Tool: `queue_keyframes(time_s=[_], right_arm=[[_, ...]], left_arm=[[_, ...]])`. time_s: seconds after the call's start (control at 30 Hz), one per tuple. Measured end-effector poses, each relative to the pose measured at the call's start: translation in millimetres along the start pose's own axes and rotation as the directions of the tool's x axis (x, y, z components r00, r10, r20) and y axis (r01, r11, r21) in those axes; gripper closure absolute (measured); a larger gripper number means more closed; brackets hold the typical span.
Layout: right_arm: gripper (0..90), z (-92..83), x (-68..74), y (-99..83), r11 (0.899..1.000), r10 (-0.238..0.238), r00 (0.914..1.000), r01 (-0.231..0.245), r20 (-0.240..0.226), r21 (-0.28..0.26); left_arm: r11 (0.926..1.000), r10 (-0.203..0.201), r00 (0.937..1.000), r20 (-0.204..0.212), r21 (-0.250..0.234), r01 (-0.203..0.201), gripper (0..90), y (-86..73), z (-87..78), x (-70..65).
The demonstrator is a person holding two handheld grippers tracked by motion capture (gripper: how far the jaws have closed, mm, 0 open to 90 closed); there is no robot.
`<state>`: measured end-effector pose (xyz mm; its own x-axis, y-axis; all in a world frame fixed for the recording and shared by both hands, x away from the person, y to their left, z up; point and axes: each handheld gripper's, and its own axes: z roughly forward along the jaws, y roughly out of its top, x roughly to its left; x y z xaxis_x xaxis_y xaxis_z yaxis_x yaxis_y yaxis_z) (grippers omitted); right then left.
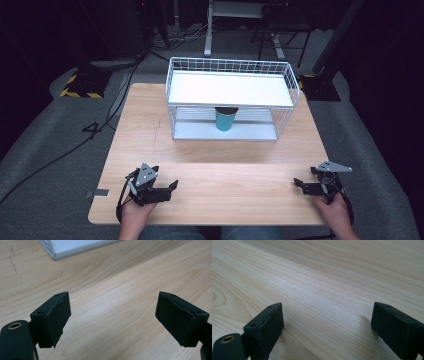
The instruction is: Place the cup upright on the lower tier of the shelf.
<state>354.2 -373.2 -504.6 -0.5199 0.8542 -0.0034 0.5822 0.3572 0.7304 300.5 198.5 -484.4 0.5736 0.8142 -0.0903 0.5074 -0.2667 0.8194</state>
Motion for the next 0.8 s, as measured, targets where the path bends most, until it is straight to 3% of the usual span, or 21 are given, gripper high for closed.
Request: queue_keyframes(time_s=[0.1,0.33,0.47,0.53,0.8], right_arm=[[11.1,0.0,0.0,0.0,1.000,0.000,1.0000,0.000,0.000,0.000],[11.1,0.0,0.0,0.0,1.000,0.000,1.0000,0.000,0.000,0.000],[11.1,0.0,0.0,0.0,1.000,0.000,1.0000,0.000,0.000,0.000],[11.3,0.0,0.0,-0.1,1.000,-0.001,1.0000,0.001,0.001,-0.001],[11.3,0.0,0.1,-0.1,1.000,-0.002,1.0000,0.002,0.001,-0.001]], left_arm=[[0.9987,-0.007,1.0000,-0.005,0.051,0.007,13.7,-8.9,7.2,4.5],[0.9923,-0.017,0.9998,-0.009,0.123,0.018,14.2,-11.4,13.0,8.9],[0.9818,0.006,0.9993,-0.036,0.190,0.001,14.0,-10.8,17.5,7.1],[0.9783,0.046,0.9973,-0.058,0.205,-0.033,14.3,-10.8,18.7,4.2],[0.9796,0.033,0.9967,-0.074,0.200,-0.018,14.0,-10.4,19.9,3.5]])
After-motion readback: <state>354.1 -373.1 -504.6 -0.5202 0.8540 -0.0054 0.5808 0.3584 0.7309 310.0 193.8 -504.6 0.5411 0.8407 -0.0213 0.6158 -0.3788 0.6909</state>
